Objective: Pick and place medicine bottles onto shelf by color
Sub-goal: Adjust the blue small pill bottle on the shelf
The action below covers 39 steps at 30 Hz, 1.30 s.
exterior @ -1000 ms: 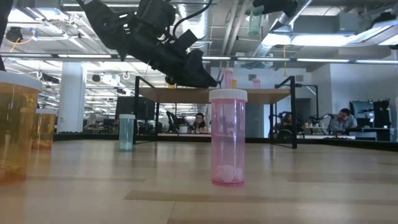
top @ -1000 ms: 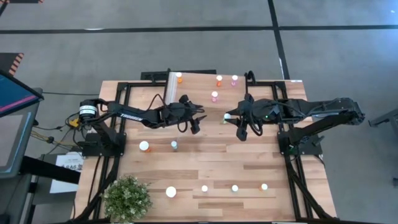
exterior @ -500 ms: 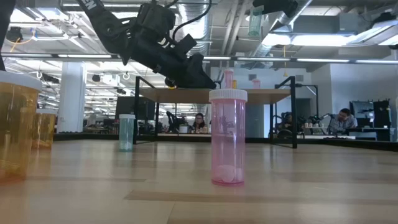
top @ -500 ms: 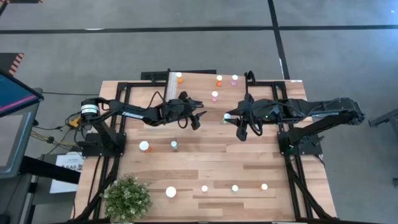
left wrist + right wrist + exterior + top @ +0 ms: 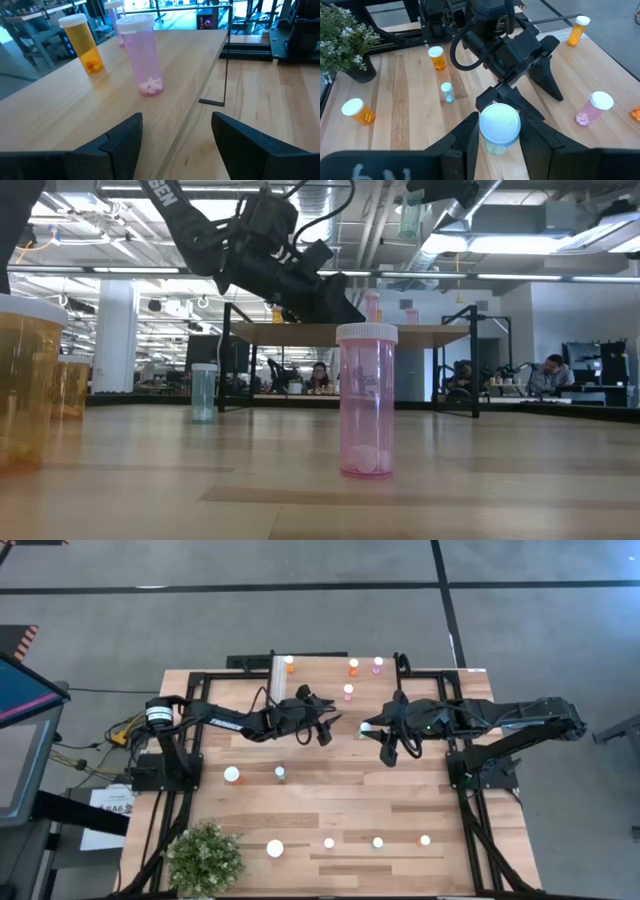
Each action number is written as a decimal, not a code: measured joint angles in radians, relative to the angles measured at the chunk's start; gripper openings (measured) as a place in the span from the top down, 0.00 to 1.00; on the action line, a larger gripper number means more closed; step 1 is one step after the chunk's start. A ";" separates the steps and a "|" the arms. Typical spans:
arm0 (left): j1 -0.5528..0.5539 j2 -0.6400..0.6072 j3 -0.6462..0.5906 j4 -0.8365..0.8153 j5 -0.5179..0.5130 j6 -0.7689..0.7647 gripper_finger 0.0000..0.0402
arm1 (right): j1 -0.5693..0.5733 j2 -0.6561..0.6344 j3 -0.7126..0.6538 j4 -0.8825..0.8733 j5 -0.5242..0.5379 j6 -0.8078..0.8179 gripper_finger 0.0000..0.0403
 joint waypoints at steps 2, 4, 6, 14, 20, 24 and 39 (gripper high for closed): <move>-0.007 -0.001 0.000 -0.001 -0.019 0.018 0.43 | 0.000 0.000 0.000 0.000 0.000 0.000 0.65; -0.015 0.000 -0.001 -0.003 -0.045 0.037 0.43 | 0.000 0.000 0.000 -0.001 0.000 0.000 0.65; -0.020 0.000 -0.001 -0.003 -0.062 0.052 0.43 | 0.000 0.000 0.000 -0.001 0.000 0.000 0.65; -0.057 0.003 -0.005 0.031 -0.092 0.106 0.43 | 0.000 0.000 0.000 -0.008 0.031 0.009 0.65; -0.084 -0.069 -0.010 -0.050 -0.143 0.132 0.43 | -0.059 0.000 0.000 -0.081 0.110 0.042 0.65; -0.098 -0.140 -0.007 -0.099 -0.151 0.136 0.43 | -0.122 0.000 0.000 -0.090 0.111 0.041 0.65; -0.282 -0.499 -0.079 -0.176 -0.115 0.180 0.43 | -0.460 0.123 0.000 -0.092 -0.006 -0.047 0.65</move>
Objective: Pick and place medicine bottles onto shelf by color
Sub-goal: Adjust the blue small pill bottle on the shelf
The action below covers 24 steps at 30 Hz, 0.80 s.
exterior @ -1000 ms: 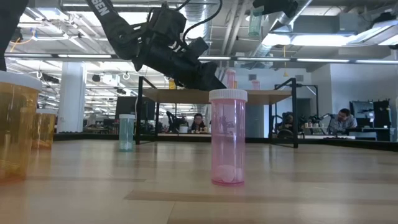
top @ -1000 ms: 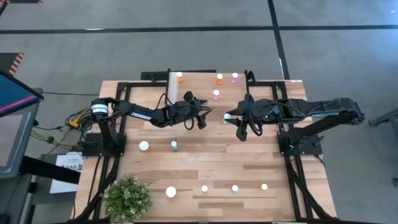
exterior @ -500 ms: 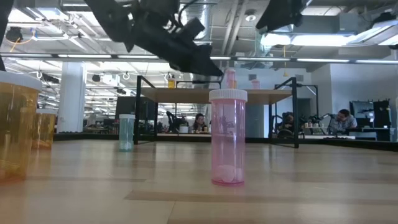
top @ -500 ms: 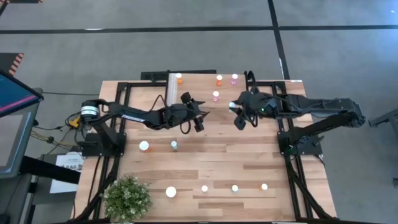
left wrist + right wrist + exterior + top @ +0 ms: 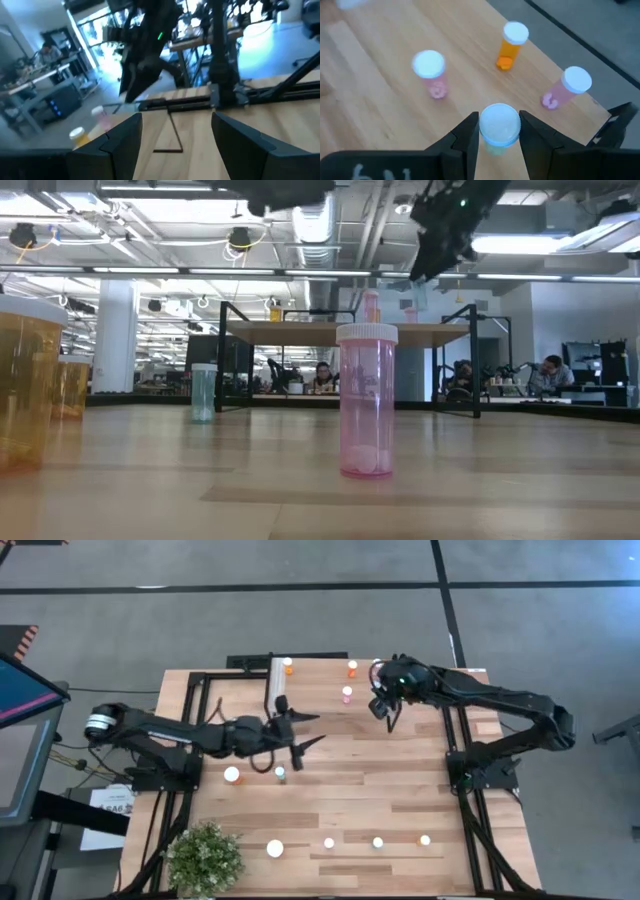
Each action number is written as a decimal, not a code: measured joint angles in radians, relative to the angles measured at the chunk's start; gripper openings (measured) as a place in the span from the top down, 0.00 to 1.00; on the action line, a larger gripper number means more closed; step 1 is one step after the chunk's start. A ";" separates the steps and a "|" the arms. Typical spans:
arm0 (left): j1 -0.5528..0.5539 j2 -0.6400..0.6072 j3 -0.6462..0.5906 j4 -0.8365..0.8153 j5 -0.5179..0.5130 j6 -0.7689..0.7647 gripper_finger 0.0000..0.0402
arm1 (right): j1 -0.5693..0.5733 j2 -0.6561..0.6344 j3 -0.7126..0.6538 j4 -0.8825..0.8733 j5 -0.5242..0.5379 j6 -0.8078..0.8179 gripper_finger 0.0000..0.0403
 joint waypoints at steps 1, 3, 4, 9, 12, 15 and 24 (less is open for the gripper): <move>-0.009 -0.028 -0.019 0.000 0.000 0.000 0.43 | -0.010 0.015 0.000 0.004 -0.001 -0.005 0.65; -0.018 -0.078 -0.052 0.013 -0.003 -0.002 0.43 | -0.025 0.039 0.000 0.001 -0.002 -0.007 0.65; -0.023 -0.106 -0.072 0.011 -0.005 -0.005 0.43 | -0.031 0.050 0.000 0.008 -0.003 -0.013 0.65; -0.024 -0.203 -0.148 0.042 -0.020 -0.019 0.43 | -0.038 0.090 0.000 0.052 -0.008 -0.016 0.65; -0.024 -0.245 -0.184 0.061 -0.023 -0.024 0.43 | -0.048 0.092 0.000 0.055 -0.009 -0.020 0.65; -0.024 -0.271 -0.197 0.055 -0.023 -0.032 0.43 | -0.051 0.082 0.000 0.063 -0.008 -0.018 0.65; -0.024 -0.263 -0.197 0.052 -0.026 -0.034 0.43 | -0.056 -0.050 -0.126 0.218 -0.063 -0.009 0.65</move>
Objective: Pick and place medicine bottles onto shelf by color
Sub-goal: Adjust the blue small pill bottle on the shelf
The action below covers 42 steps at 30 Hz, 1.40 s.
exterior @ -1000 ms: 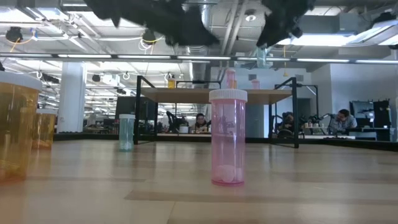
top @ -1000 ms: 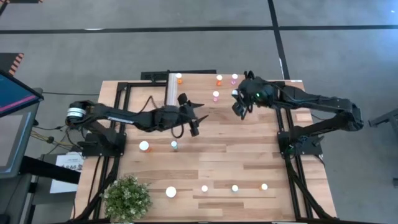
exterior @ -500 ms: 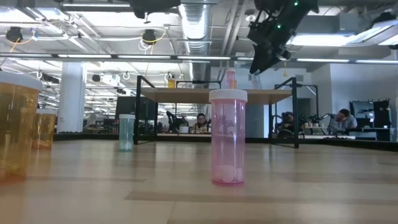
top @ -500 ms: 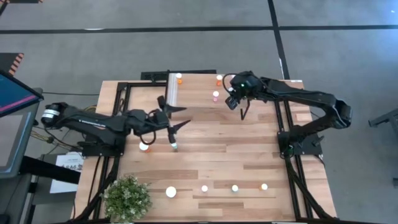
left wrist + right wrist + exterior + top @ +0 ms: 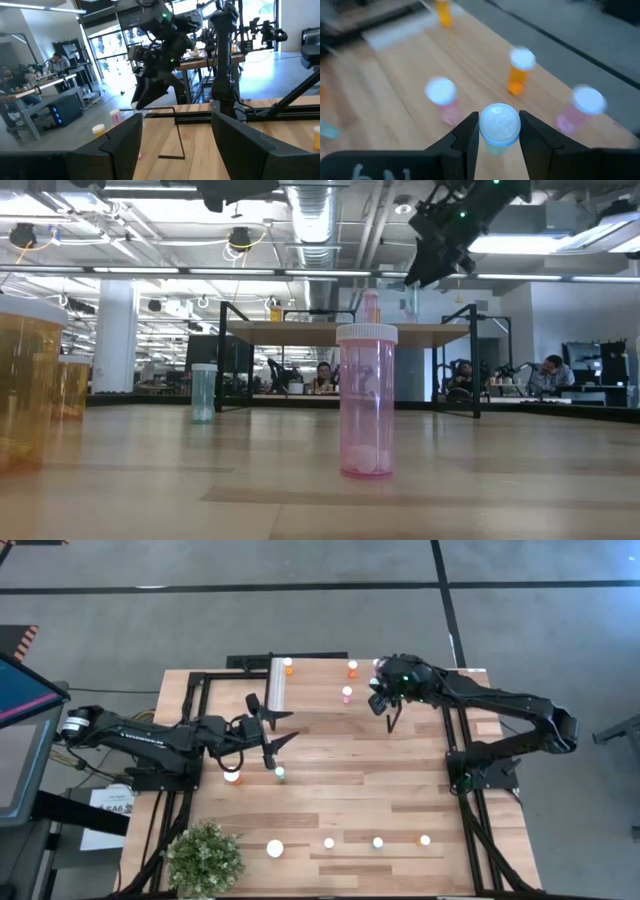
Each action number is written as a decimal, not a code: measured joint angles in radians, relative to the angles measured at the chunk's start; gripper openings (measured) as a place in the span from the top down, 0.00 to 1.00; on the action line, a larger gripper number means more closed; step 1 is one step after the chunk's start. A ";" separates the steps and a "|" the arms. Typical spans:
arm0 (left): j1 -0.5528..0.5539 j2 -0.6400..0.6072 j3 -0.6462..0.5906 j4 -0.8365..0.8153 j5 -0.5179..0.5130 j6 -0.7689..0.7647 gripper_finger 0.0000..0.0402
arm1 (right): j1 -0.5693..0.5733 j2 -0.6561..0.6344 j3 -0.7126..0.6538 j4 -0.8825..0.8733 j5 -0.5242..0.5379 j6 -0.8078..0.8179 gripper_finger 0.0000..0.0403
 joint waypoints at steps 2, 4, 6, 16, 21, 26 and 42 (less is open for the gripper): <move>0.000 0.000 0.000 0.005 -0.001 -0.002 0.43 | -0.008 -0.029 -0.047 0.091 -0.049 -0.002 0.65; 0.000 0.000 0.000 0.004 0.000 -0.008 0.43 | -0.021 -0.044 -0.066 0.102 -0.056 -0.004 0.65; 0.000 0.000 0.000 0.004 0.000 -0.011 0.43 | -0.029 -0.043 -0.069 0.102 -0.055 -0.010 0.65; 0.000 0.000 0.000 0.005 0.005 -0.026 0.43 | -0.048 0.022 -0.073 0.101 -0.055 -0.041 0.65; 0.000 0.000 0.000 0.002 0.006 -0.026 0.43 | -0.049 0.035 -0.073 0.103 -0.055 -0.041 0.65; 0.000 0.000 0.000 0.001 0.006 -0.026 0.43 | -0.049 0.038 -0.073 0.100 -0.055 -0.040 0.64; 0.000 0.000 0.001 -0.018 0.027 -0.027 0.43 | -0.045 0.037 -0.073 0.090 -0.064 -0.004 0.47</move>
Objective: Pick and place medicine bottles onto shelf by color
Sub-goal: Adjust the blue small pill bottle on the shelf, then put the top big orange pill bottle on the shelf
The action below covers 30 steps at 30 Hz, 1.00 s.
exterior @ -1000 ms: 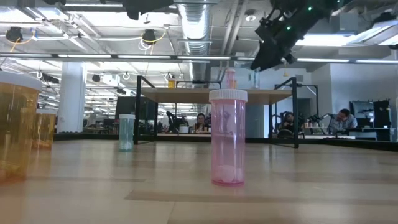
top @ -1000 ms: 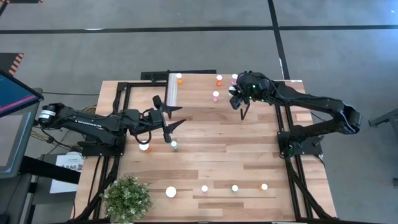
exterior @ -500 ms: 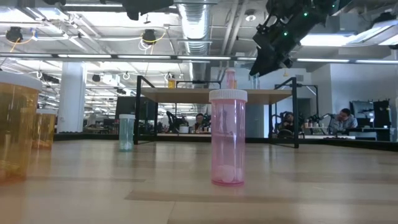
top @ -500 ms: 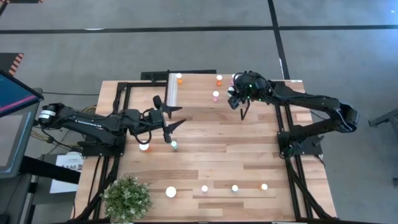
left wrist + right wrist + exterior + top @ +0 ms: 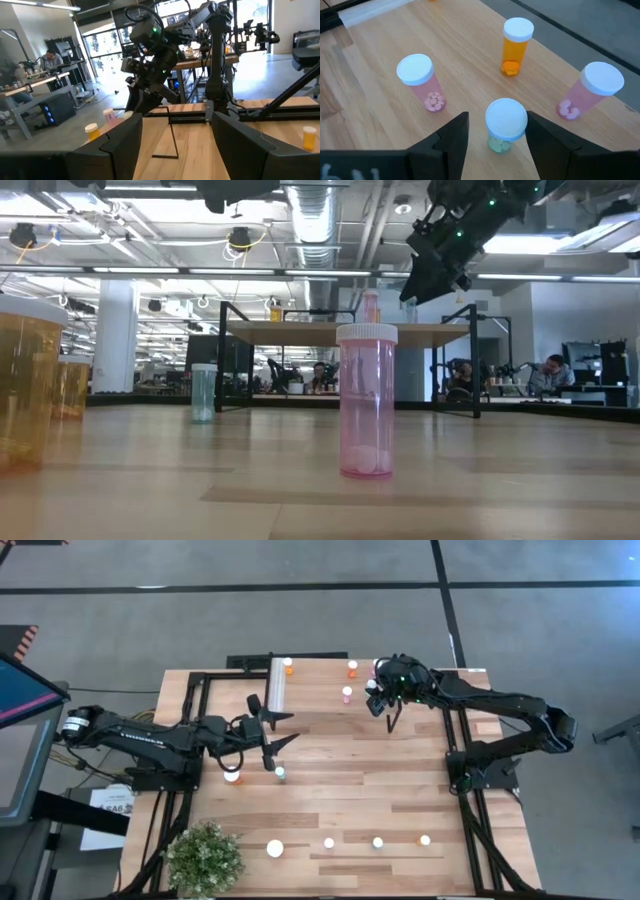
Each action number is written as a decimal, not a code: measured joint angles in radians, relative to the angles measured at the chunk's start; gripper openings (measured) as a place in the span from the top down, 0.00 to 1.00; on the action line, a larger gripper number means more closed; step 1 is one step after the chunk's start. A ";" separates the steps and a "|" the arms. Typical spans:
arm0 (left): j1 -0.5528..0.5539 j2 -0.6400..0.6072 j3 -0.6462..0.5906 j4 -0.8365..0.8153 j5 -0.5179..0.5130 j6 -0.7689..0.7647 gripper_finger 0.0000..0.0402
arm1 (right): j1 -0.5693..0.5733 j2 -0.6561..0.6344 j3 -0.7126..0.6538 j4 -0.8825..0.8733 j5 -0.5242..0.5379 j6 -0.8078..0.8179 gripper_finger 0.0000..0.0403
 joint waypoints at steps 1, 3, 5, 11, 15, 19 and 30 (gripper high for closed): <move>0.000 0.000 0.000 -0.006 0.000 0.000 0.43 | 0.000 0.000 0.000 -0.002 0.000 0.000 0.47; 0.000 0.000 0.000 -0.012 0.000 0.000 0.43 | 0.000 0.000 0.003 -0.013 -0.001 0.000 0.47; 0.000 0.000 0.000 -0.011 0.001 -0.001 0.43 | 0.000 0.000 0.020 -0.051 -0.002 0.000 0.47; 0.000 0.000 0.000 -0.011 0.003 -0.002 0.43 | 0.000 -0.001 0.116 -0.176 -0.001 0.015 0.47; 0.000 0.000 0.000 -0.023 0.028 -0.002 0.43 | 0.000 -0.001 0.191 -0.291 0.006 0.040 0.46; 0.000 0.000 0.000 -0.054 0.033 -0.004 0.43 | 0.031 -0.041 0.260 -0.414 0.022 0.060 0.46; 0.000 0.000 0.000 -0.072 0.043 -0.022 0.43 | 0.518 -0.182 0.265 -0.598 0.150 0.231 0.48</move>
